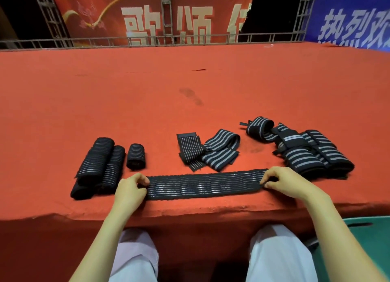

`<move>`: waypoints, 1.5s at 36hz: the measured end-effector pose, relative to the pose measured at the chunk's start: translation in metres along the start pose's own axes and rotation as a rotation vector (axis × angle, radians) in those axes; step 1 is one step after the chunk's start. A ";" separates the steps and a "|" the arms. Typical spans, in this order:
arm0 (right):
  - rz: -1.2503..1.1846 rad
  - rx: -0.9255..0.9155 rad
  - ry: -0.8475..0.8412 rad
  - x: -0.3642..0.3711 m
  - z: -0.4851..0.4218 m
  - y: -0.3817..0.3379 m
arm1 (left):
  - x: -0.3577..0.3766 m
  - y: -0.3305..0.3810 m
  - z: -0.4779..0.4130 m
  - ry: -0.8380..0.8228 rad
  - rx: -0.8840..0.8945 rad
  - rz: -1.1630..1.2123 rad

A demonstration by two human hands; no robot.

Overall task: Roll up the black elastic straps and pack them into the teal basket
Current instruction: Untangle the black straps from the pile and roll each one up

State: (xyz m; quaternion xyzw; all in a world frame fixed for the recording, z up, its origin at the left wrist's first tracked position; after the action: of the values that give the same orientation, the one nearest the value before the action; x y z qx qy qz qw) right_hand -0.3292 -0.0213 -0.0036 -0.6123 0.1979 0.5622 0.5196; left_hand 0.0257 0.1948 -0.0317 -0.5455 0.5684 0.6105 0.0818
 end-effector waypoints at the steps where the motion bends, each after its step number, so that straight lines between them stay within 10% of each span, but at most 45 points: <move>1: 0.030 0.015 -0.012 0.000 -0.001 -0.001 | 0.000 0.002 0.001 -0.001 0.002 -0.078; 12: 0.038 -0.065 0.073 0.016 -0.011 -0.054 | 0.044 0.057 0.002 -0.152 0.364 -0.126; 18: 0.099 -0.150 0.090 0.047 -0.027 -0.083 | 0.057 0.072 -0.009 -0.206 0.281 -0.189; 26: -0.206 -0.224 0.245 0.049 -0.069 -0.136 | 0.060 0.083 -0.056 -0.091 0.240 0.035; 34: 0.136 -0.019 -0.025 0.082 -0.108 -0.142 | 0.070 0.076 -0.081 -0.007 0.192 0.077; 44: -0.033 -0.056 -0.037 0.061 -0.109 -0.144 | 0.034 0.080 -0.066 0.227 0.261 0.389; 48: -0.650 0.090 -0.041 0.046 -0.100 -0.147 | 0.030 0.079 -0.055 0.089 0.362 0.363; 54: -0.622 0.050 -0.058 0.050 -0.084 -0.158 | 0.034 0.070 -0.035 -0.274 0.420 0.315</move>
State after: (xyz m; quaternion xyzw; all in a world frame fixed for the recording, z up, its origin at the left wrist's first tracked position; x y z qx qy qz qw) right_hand -0.1433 -0.0165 0.0027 -0.6142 0.0001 0.3885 0.6869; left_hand -0.0181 0.1254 -0.0066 -0.3340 0.7435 0.5528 0.1731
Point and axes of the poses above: each hand's wrist, its own z-axis away from the middle knuckle, its own x-axis out of the palm, y = z × x, the point moved 2 cm from there along -z, towards the middle knuckle, and after that the axes turned 11 degrees about x, right-handed, at the moved point
